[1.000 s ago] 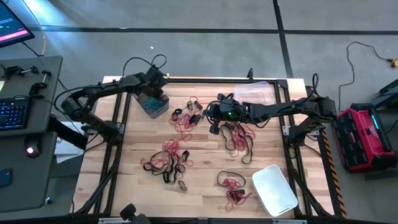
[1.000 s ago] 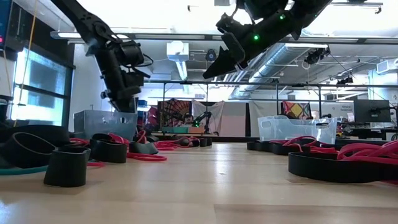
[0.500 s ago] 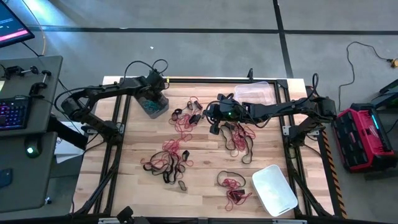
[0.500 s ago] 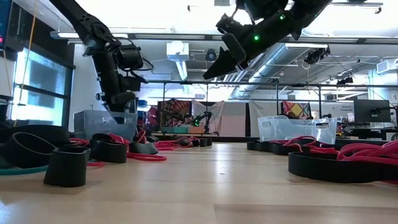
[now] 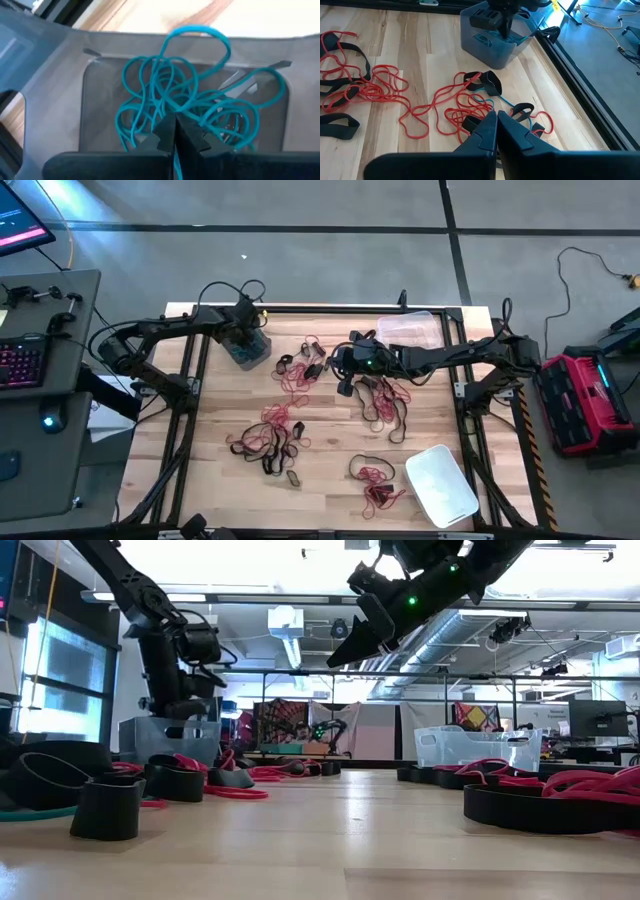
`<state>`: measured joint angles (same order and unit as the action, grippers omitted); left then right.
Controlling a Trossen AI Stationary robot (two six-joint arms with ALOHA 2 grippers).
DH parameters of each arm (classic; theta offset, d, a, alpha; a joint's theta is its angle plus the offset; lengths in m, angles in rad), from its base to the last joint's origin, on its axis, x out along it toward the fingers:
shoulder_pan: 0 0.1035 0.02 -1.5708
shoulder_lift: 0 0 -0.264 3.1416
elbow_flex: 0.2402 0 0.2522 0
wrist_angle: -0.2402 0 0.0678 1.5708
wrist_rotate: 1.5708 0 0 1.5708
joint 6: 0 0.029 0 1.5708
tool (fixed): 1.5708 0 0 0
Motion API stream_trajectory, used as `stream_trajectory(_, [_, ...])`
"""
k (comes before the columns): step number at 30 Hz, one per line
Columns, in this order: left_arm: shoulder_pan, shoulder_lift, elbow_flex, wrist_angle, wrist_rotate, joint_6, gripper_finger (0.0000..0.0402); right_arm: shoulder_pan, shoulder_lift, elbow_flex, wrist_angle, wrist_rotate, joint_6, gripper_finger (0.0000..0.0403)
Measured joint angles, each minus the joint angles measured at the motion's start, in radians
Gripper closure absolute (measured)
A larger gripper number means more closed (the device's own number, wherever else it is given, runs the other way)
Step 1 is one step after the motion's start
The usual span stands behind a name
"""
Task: Sort rubber bands into baskets
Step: Put the blue rubber band into the black bin
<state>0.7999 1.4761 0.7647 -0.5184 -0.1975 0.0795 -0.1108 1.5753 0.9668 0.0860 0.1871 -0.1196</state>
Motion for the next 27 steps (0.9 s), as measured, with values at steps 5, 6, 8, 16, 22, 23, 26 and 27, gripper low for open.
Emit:
stream_trajectory(5, [0.0,-0.006,0.0,-0.003,-0.007,0.001,0.0401,0.0,0.0,0.0,0.0,0.0,0.0,0.0403])
stream_trajectory(6, [0.0,-0.009,0.001,0.001,-0.003,0.002,0.0401,0.0,0.0,0.0,0.0,0.0,0.0,0.0403])
stream_trajectory(8, [0.0,-0.015,0.002,0.021,0.022,0.004,0.0401,0.0,0.0,0.0,0.0,0.0,0.0,0.0403])
stream_trajectory(16, [0.011,0.04,0.003,0.077,0.108,0.053,0.0401,0.0,0.0,0.0,0.0,0.0,0.0,0.0403])
stream_trajectory(22, [0.025,0.053,0.011,0.035,0.109,0.024,0.0401,0.0,0.0,0.0,0.0,0.0,0.0,0.0403])
stream_trajectory(23, [0.025,0.047,0.013,0.009,0.093,0.017,0.0401,0.0,0.0,0.0,0.0,0.0,0.0,0.0403])
stream_trajectory(26, [0.025,0.039,0.034,-0.085,0.019,0.003,0.0401,0.0,0.0,0.0,0.0,0.0,0.0,0.0403])
stream_trajectory(27, [0.024,0.035,0.041,-0.109,-0.02,0.003,0.0401,0.0,0.0,0.0,0.0,0.0,0.0,0.0403])
